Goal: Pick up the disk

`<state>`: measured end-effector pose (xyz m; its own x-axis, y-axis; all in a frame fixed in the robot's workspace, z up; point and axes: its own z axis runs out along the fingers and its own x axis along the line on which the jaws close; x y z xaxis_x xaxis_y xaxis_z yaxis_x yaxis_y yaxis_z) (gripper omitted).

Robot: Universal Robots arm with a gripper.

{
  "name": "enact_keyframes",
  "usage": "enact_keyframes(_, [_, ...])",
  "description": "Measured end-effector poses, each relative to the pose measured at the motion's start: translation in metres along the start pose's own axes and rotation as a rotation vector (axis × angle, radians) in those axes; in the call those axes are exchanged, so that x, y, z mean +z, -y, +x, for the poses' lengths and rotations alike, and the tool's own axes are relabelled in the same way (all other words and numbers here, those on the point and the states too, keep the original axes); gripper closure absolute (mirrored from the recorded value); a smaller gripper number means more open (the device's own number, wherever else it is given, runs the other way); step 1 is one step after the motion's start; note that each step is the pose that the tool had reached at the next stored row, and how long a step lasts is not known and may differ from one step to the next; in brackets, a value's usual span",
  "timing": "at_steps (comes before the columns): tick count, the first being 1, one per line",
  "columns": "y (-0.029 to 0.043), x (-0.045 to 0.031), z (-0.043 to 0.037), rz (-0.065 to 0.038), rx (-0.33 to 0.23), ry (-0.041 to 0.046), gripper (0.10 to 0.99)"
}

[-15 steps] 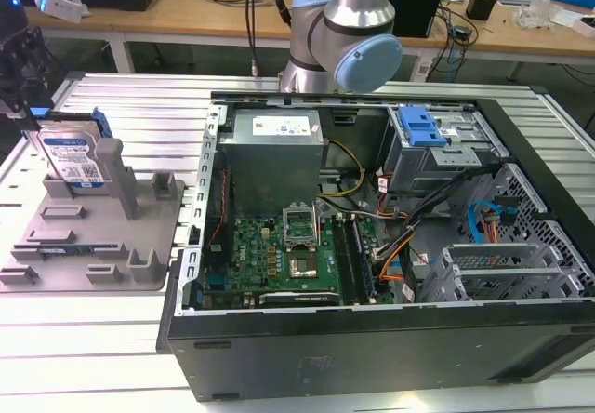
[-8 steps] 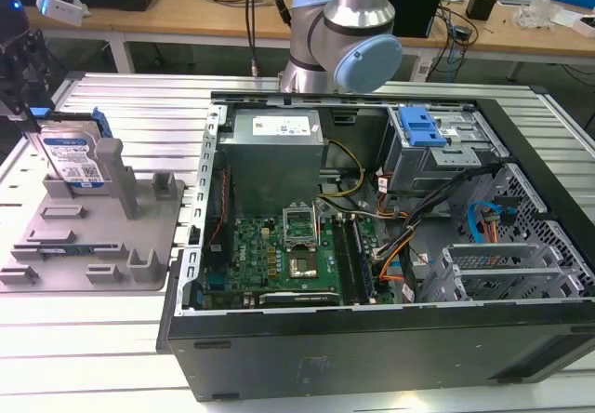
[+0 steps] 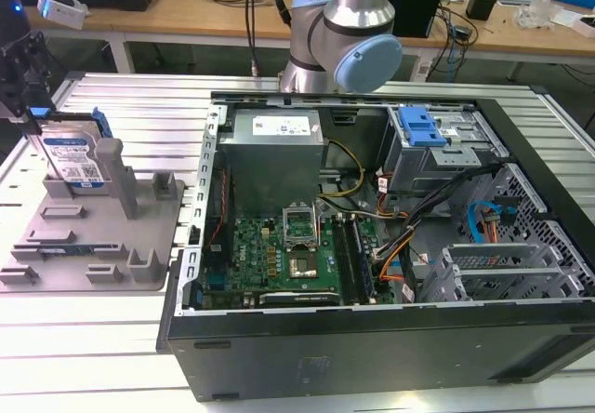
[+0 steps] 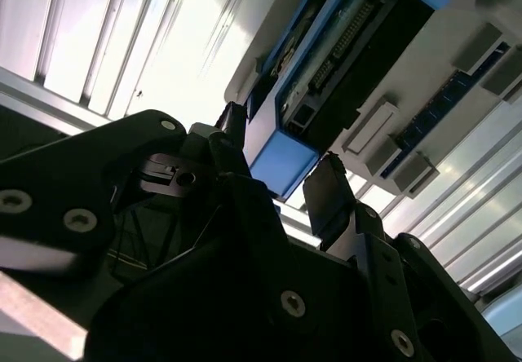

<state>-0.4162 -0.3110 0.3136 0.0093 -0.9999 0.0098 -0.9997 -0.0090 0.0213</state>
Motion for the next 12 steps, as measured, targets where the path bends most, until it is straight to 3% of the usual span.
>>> enact_keyframes(12, [0.0020, 0.0058, 0.0010, 0.000, 0.002, 0.0000, 0.529])
